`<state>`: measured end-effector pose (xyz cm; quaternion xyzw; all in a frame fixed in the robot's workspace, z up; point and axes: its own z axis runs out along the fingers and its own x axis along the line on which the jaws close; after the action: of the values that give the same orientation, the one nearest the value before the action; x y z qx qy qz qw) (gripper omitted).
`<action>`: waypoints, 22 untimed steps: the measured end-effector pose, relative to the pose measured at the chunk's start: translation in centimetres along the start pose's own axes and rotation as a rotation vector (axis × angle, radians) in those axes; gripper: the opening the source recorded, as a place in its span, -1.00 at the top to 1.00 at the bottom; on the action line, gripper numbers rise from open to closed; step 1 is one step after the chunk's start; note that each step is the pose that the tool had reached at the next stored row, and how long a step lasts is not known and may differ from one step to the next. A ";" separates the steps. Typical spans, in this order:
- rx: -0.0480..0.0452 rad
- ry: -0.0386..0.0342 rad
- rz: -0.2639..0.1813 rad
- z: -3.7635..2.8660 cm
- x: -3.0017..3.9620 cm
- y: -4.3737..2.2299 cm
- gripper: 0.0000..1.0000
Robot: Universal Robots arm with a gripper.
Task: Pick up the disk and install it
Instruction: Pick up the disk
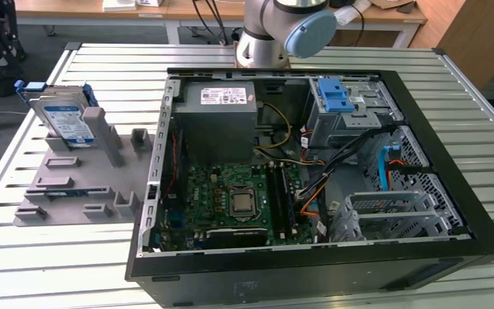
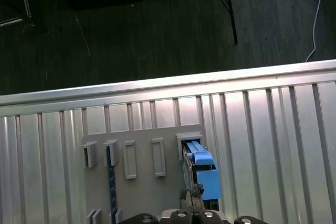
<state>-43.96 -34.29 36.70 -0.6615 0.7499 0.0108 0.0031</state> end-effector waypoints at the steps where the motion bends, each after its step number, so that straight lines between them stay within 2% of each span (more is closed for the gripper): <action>1: 0.0001 0.0001 0.000 0.00 0.00 0.00 0.79; 14: 0.0002 0.0001 0.002 0.02 0.00 0.00 0.77; 16: 0.0001 0.0001 0.002 0.02 0.00 0.00 0.54; 18: 0.0002 0.0001 0.002 0.02 0.00 0.00 0.54; 19: 0.0001 0.0001 0.002 0.02 0.00 0.00 0.40; 22: 0.0001 0.0000 0.002 0.02 0.00 0.00 0.40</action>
<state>-43.96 -34.29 36.68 -0.6606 0.7506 0.0108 0.0031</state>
